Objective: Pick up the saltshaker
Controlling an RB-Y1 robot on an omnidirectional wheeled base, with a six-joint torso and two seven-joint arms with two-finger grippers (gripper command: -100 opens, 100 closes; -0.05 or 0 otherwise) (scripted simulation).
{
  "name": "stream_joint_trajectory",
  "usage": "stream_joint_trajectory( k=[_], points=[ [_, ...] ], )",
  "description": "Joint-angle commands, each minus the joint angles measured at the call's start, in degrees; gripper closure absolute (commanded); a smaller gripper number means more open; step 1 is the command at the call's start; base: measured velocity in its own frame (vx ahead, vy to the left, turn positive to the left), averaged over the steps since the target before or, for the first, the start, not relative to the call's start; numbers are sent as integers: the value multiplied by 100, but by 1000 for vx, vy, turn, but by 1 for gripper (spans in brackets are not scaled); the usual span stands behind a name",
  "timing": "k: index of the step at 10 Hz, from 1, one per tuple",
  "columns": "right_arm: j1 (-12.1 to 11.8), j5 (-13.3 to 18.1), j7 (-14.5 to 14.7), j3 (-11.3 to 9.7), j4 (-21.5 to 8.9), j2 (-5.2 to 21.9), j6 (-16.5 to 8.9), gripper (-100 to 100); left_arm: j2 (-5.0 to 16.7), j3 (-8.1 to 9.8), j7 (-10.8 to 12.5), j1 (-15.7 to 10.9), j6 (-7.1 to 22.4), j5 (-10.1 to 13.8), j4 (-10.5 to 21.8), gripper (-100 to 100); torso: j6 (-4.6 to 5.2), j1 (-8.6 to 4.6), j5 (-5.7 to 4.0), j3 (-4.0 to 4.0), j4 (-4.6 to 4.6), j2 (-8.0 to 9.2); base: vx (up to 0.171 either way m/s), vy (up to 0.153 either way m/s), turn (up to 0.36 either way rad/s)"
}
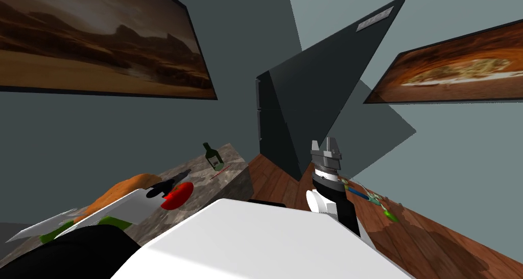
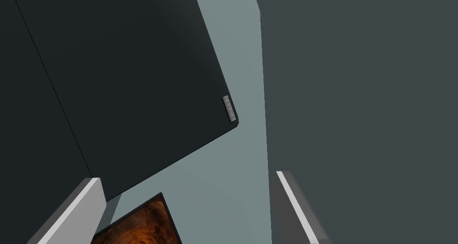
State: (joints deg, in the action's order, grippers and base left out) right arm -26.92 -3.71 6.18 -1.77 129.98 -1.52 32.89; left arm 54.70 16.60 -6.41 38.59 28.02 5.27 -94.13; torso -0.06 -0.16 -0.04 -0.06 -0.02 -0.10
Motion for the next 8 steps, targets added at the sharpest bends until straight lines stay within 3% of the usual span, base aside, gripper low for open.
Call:
stream_joint_trajectory(
  k=[1,3,4,5,6,8],
  points=[
    [0,0,0,0,0,0,0,0,34,-42,-11,60,215,-11,66,-100,0,0,0,0,0,0,57,-34,-75],
    [0,0,0,0,0,0,0,0,17,-103,-20,142,401,-28,101,-100,-1,1,0,-2,-1,-3,54,-27,-55],
    [0,0,0,0,0,0,0,0,77,-59,-13,146,359,31,48,-100,-1,1,0,0,0,0,20,-11,-12],
    [0,0,0,0,0,0,0,0,80,-59,-13,155,385,35,44,0,-2,5,1,4,2,8,0,0,0],
    [0,0,0,0,0,0,0,0,2,-98,-33,56,300,-22,230,-100,-2,9,2,8,3,15,12,29,-58],
    [0,0,0,1,0,1,0,0,-76,-138,-53,-42,217,-79,416,-100,-1,31,7,7,3,12,28,53,-61]
  ],
)
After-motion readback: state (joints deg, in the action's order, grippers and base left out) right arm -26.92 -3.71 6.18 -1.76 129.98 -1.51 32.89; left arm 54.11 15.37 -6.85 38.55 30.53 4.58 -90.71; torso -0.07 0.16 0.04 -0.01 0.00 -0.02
